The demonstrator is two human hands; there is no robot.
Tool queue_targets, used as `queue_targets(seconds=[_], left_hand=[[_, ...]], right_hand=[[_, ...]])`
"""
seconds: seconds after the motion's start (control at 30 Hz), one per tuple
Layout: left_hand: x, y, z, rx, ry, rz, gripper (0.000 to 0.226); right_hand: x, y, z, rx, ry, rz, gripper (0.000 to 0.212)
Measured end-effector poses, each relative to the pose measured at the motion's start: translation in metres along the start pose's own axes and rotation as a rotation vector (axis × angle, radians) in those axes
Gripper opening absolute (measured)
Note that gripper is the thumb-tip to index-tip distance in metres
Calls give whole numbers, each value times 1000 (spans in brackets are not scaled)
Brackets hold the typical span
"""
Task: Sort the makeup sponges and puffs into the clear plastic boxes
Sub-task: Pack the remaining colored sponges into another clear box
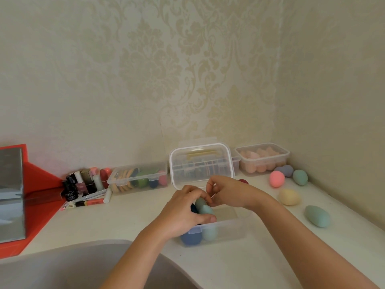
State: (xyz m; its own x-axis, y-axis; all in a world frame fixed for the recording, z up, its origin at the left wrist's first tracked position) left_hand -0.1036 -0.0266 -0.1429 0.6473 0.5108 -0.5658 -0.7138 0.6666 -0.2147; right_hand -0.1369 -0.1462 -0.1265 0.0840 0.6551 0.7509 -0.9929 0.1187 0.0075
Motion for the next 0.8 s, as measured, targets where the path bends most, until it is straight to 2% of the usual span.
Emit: queue_targets(seconds=[0.1, 0.23, 0.3, 0.4, 0.47, 0.53, 0.57, 0.63, 0.67, 0.73, 0.8], left_hand=[[-3, -1, 0, 34, 10, -73, 15], [-4, -1, -1, 32, -33, -21, 16], [-1, -2, -1, 12, -51, -1, 18], [4, -5, -2, -44, -33, 49, 21], [5, -7, -4, -69, -47, 72, 21], [5, -11, -6, -83, -64, 86, 20], [4, -12, -7, -87, -64, 91, 20], [3, -16, -8, -90, -60, 97, 20], [2, -18, -9, -89, -63, 99, 21], [2, -22, -11, -93, -62, 105, 20], [2, -25, -12, -101, -56, 109, 20]], right_hand=[[1, -1, -1, -18, 73, -8, 20], [11, 5, 8, -72, 221, 15, 17], [15, 10, 19, -147, 259, 26, 17], [20, 18, 48, -316, 462, 33, 17], [2, 24, 70, -326, 648, -90, 15], [-34, 29, 90, -263, 686, -295, 9], [-53, 32, 98, -232, 704, -388, 19], [-81, 44, 111, -141, 757, -546, 56], [-89, 51, 115, -107, 749, -604, 64], [-101, 60, 120, -49, 723, -681, 62], [-112, 63, 123, -48, 698, -717, 69]])
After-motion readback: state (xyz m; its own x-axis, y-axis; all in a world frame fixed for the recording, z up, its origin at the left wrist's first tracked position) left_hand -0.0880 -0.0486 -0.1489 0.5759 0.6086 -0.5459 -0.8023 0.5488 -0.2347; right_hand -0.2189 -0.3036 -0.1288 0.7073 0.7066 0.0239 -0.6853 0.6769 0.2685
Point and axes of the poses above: each hand's wrist, its own y-axis away from the middle knuckle, its own z-axis out of the back of the hand, x = y × z, the point moved 6 cm from there along -y, towards the middle knuckle, and after that the axes turned 6 degrees about -x, right-handed, at the moved point
